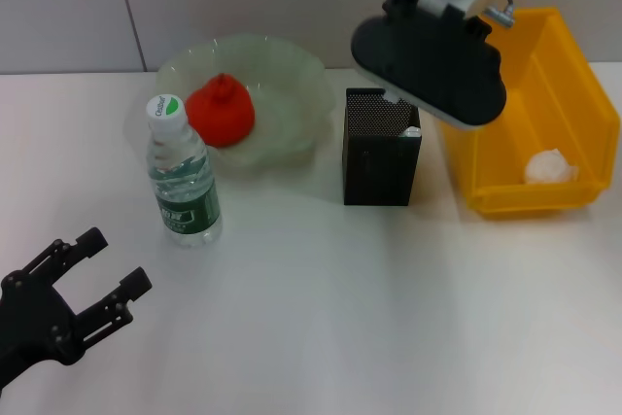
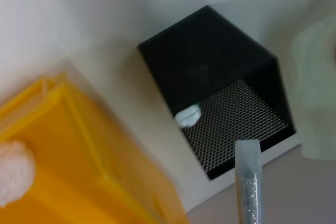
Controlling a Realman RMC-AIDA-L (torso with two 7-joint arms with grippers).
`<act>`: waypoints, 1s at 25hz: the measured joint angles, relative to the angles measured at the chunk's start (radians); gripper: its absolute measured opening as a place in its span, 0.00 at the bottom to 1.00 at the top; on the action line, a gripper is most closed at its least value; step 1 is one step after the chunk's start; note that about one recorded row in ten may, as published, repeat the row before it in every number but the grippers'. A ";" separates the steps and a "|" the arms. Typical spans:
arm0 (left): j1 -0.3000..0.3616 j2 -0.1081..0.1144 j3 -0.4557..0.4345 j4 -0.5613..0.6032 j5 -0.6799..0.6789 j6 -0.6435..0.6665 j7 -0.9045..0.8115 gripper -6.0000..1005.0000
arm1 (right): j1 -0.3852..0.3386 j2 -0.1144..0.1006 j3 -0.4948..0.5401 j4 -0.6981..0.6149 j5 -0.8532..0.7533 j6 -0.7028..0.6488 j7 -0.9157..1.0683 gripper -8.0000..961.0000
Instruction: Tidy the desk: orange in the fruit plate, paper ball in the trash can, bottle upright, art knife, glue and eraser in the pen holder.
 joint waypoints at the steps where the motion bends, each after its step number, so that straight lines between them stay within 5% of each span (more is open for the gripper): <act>1: 0.000 0.000 0.002 0.000 0.000 0.002 0.000 0.83 | -0.004 0.006 0.041 -0.017 0.001 -0.019 0.000 0.18; 8: -0.001 0.004 -0.001 0.011 0.000 0.043 0.002 0.83 | -0.065 0.075 0.424 -0.164 0.033 -0.127 0.014 0.19; 13: -0.006 0.007 -0.005 0.018 -0.001 0.064 0.008 0.83 | -0.159 0.074 0.561 -0.214 0.212 -0.107 0.179 0.20; 25: -0.004 0.014 -0.039 0.067 -0.002 0.122 -0.009 0.83 | -0.442 0.077 0.563 -0.226 0.665 0.214 0.386 0.22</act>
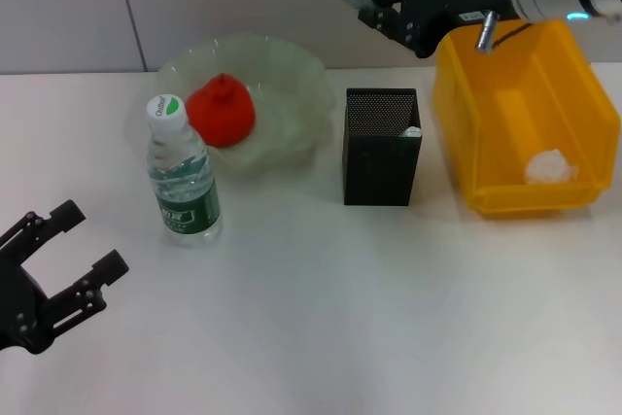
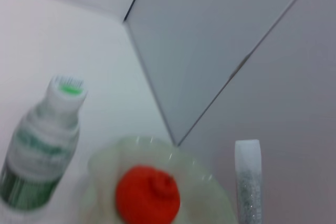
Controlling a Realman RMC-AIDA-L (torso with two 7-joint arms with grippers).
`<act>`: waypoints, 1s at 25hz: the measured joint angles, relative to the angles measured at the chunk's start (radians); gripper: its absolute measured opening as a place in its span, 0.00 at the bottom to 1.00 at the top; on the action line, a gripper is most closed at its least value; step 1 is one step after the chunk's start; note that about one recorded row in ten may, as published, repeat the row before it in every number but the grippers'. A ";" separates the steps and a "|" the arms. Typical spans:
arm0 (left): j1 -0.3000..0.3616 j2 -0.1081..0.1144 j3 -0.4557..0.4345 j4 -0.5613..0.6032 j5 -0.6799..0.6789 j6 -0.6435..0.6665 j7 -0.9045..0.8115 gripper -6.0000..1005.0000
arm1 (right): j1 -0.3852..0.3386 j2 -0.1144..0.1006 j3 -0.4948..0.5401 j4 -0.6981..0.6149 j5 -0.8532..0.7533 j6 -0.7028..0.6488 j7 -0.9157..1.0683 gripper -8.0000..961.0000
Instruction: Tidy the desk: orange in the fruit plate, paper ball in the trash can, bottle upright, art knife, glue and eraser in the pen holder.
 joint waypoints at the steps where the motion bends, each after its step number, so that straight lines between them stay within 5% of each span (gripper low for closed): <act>1: -0.003 0.004 0.000 0.004 0.000 0.002 -0.015 0.83 | -0.025 -0.001 0.001 0.022 0.065 0.024 -0.001 0.22; 14: -0.007 0.000 -0.001 0.053 0.003 0.006 -0.090 0.83 | -0.156 0.000 -0.081 0.050 0.233 0.162 0.043 0.23; 25: -0.012 -0.005 0.001 0.077 0.004 0.012 -0.111 0.83 | -0.170 0.002 -0.102 0.178 0.364 0.209 -0.016 0.25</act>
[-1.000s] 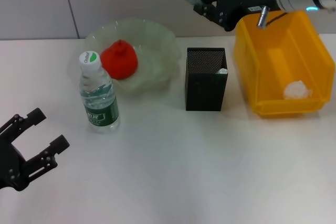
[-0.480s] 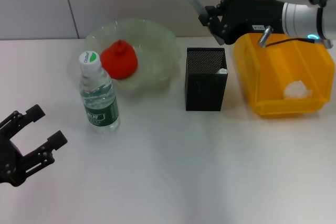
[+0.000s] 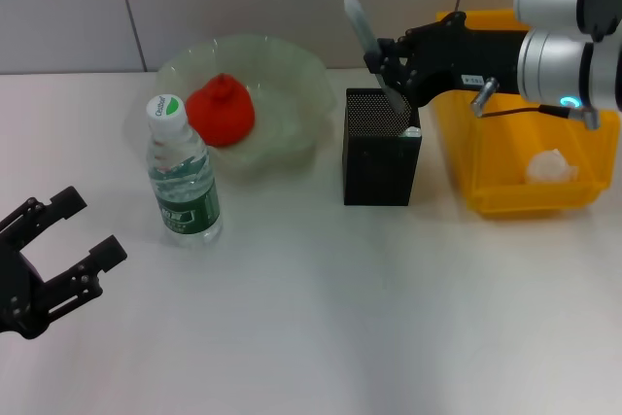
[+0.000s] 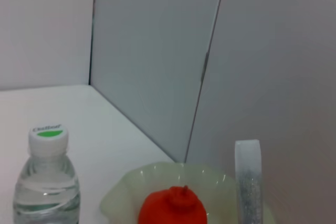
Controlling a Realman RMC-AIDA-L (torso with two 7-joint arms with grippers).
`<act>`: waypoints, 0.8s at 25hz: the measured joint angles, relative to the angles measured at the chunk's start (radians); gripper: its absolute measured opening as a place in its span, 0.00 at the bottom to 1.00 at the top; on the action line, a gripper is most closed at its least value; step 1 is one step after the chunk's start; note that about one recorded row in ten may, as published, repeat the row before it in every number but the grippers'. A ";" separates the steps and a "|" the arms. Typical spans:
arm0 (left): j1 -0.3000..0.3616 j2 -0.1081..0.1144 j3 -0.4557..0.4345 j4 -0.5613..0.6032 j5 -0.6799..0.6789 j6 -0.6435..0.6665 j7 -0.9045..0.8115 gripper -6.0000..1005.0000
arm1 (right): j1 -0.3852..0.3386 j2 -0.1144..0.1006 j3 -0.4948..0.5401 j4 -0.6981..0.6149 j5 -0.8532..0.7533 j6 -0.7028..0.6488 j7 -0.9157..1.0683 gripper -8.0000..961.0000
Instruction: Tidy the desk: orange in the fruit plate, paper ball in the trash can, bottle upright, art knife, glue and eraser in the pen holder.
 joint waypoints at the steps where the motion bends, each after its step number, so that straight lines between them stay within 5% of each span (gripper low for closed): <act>1: 0.000 0.000 0.000 0.000 0.000 0.002 0.000 0.83 | -0.003 0.001 -0.005 0.027 0.040 0.012 -0.036 0.25; 20: 0.007 0.000 -0.002 0.002 -0.002 0.008 -0.015 0.83 | -0.006 0.000 -0.015 0.138 0.127 0.066 -0.122 0.27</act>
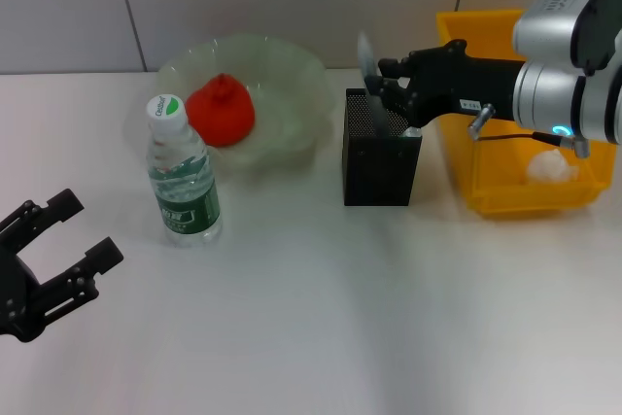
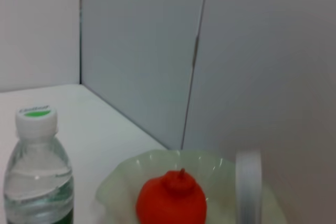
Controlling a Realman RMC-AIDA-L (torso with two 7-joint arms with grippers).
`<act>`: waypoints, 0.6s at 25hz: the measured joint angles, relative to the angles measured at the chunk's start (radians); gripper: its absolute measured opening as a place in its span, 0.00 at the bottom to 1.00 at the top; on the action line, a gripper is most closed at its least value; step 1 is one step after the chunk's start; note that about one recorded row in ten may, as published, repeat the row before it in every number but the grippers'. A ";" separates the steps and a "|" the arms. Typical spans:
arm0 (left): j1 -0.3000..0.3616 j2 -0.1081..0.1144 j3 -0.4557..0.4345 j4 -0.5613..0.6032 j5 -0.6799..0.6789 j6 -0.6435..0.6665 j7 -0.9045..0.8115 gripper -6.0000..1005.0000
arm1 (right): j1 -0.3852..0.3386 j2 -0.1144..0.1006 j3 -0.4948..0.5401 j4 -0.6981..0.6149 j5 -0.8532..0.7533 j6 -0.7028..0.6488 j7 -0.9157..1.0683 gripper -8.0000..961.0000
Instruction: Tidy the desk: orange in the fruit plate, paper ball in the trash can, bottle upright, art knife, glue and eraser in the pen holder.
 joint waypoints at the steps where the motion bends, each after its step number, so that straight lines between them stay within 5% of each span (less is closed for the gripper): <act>1: 0.001 0.000 0.000 0.001 0.000 -0.002 0.000 0.83 | 0.000 0.000 0.001 0.004 0.012 0.003 -0.010 0.28; 6: 0.002 0.000 0.000 0.005 0.002 -0.003 0.000 0.83 | -0.004 -0.001 0.001 -0.001 0.028 0.004 -0.023 0.28; 15: 0.007 0.004 0.000 0.016 -0.001 0.012 -0.014 0.83 | -0.045 -0.003 0.005 -0.101 0.078 -0.050 0.012 0.61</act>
